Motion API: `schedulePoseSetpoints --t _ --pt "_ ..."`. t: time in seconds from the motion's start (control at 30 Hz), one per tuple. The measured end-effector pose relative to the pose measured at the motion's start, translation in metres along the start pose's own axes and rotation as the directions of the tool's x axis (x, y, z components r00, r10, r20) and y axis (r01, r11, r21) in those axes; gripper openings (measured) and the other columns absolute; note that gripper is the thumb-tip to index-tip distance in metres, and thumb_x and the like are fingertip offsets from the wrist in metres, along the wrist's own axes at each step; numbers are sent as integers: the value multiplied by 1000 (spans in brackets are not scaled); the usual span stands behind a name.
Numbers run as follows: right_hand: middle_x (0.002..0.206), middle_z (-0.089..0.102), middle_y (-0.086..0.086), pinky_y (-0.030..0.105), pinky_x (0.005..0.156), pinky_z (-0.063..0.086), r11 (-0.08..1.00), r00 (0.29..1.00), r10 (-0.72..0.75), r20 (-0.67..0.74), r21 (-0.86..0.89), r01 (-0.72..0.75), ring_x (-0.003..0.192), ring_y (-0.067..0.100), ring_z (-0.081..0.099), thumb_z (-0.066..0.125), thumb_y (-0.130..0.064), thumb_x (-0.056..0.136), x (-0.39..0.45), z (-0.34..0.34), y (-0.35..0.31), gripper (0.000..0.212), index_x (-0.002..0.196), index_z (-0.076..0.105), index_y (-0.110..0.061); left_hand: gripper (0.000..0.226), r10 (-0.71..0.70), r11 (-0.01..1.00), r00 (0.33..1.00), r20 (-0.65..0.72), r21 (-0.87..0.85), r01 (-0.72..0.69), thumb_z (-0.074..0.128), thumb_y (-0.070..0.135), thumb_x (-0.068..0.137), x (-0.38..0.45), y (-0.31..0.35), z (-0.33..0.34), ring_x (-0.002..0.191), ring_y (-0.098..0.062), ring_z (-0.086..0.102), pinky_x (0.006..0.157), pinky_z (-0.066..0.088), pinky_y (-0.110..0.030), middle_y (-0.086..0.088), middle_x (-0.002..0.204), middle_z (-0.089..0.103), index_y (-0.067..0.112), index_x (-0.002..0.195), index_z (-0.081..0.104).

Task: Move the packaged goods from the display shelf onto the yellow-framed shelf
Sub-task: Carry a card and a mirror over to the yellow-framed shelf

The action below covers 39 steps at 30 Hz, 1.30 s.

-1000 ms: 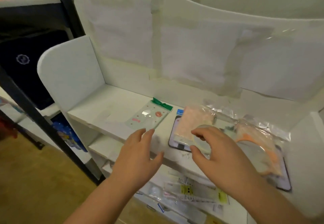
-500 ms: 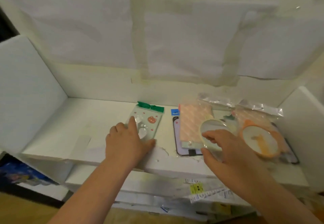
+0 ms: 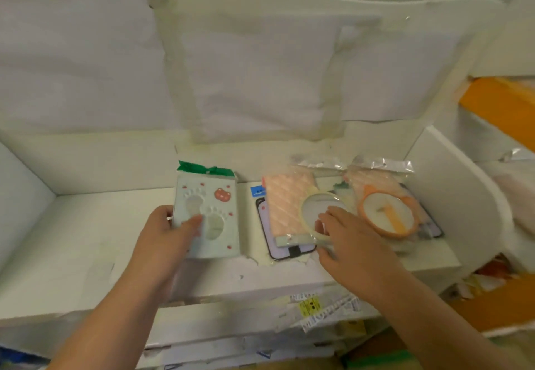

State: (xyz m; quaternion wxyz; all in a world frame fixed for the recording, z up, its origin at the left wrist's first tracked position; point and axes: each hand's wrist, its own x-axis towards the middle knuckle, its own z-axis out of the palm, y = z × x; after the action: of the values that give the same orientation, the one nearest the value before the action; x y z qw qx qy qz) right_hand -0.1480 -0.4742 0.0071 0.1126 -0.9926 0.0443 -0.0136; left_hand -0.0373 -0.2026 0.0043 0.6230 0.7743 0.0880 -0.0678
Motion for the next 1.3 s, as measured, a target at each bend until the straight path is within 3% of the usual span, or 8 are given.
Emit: schedulePoseSetpoints --t 0.2,0.4,0.53,0.63,0.73,0.9,1.0,1.3 --pt "152 31 1 33 106 38 995 1000 -23 13 -93 24 138 19 36 53 -36 86 12 9 0 49 131 38 -24 11 -76 976 985 153 -190 105 66 15 93 -31 10 13 82 -26 72 69 53 -38 -8 93 77 13 102 61" --pt "130 48 -10 22 88 48 997 990 -72 -121 -21 70 111 7 49 54 -24 86 1 15 -4 32 117 47 -29 10 -89 964 976 197 -228 134 65 15 93 -43 13 12 78 -24 71 69 52 -35 -8 90 78 12 102 61" --pt "122 55 -15 23 91 49 933 969 148 -200 352 -69 105 2 53 47 -18 98 0 13 -6 37 133 48 -29 9 -99 949 968 230 -271 161 64 15 94 -49 16 9 85 -26 73 74 53 -38 -6 94 79 14 103 62" --pt "102 60 -13 20 77 47 709 877 423 -227 685 -165 88 2 56 43 -24 103 -2 5 -11 34 135 53 -23 8 -101 928 958 270 -321 188 62 14 94 -50 17 12 87 -26 73 81 51 -42 -6 97 79 14 103 63" --pt "100 61 -9 24 72 47 227 749 662 -28 960 -165 86 4 57 47 -32 102 -10 -7 -12 28 125 58 -20 11 -98 905 945 311 -368 215 62 14 94 -51 20 20 81 -22 74 80 50 -41 -8 98 79 13 105 63" --pt "129 66 7 45 101 49 -517 711 652 265 840 162 111 25 67 49 -21 101 -38 -27 3 35 136 50 -25 19 -73 871 921 382 -426 246 60 10 94 -55 30 48 75 -15 76 71 51 -35 -7 98 79 14 111 65" --pt "122 70 14 50 99 52 -613 728 635 260 743 269 108 33 69 48 -14 100 -59 -41 7 36 135 49 -21 15 -71 855 897 437 -436 280 59 10 95 -65 39 67 71 -13 76 69 51 -34 -4 94 79 17 106 64" --pt "126 68 14 43 85 58 -515 778 625 58 780 356 109 29 69 45 -7 98 -118 -71 27 39 136 51 -16 20 -25 871 874 485 -419 257 56 6 95 -105 71 110 75 -15 77 67 54 -35 -2 96 80 19 109 64"
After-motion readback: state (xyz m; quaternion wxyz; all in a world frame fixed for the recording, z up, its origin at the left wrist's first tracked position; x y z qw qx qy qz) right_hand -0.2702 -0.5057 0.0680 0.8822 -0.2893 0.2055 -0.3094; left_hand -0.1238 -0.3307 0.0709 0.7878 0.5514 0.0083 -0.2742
